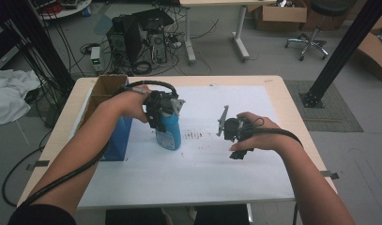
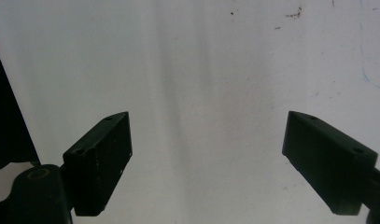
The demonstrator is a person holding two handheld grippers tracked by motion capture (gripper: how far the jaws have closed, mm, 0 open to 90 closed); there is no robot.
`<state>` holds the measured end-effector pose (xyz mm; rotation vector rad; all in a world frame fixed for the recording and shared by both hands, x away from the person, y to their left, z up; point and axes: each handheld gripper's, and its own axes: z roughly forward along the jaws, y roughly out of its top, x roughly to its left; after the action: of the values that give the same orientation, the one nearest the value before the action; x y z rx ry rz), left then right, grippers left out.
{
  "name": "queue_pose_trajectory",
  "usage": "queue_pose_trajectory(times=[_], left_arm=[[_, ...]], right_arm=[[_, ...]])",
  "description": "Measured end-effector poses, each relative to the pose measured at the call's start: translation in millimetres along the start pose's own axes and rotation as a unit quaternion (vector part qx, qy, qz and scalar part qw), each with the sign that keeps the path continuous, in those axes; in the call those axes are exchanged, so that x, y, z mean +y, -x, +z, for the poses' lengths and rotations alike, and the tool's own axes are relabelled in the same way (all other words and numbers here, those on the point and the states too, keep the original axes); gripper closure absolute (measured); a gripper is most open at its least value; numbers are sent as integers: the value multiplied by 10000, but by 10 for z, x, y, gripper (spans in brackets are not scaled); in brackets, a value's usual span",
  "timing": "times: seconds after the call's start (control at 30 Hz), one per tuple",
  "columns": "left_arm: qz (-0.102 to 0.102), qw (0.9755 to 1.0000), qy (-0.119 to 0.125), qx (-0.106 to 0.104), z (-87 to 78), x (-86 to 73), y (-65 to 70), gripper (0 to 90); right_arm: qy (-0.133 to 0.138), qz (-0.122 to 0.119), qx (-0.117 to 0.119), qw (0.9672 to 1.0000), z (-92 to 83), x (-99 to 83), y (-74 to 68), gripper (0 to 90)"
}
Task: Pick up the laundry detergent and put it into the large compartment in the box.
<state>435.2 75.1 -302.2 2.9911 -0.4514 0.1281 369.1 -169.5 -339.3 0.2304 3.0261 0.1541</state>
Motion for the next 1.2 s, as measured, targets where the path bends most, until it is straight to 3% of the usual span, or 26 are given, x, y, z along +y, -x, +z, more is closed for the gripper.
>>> queue_pose_trajectory(times=[0.43,0.57,0.6,0.73,0.97,1.03,1.2], left_arm=[[29,9998,-143,-160,1,32,-22,380],[-196,9992,-207,-294,0,32,-44,396],[-355,9984,-228,-371,2,37,-53,407],[-473,9978,-208,-409,3,32,-57,417],[-585,9976,-216,-304,-12,48,-39,422],[-701,9971,-225,-201,-60,51,-35,423],[-916,9954,-209,-202,-164,43,-31,424]], right_arm=[[6,25,24,10000,30,-20,2,160],[-1,13,24,10000,36,-21,3,160],[1,21,28,10000,34,-23,0,160],[-6,26,29,10000,33,-35,2,160],[9,20,27,10000,30,-40,5,160],[18,14,23,10000,26,-37,4,160],[17,7,-7,10000,6,-34,3,160]])
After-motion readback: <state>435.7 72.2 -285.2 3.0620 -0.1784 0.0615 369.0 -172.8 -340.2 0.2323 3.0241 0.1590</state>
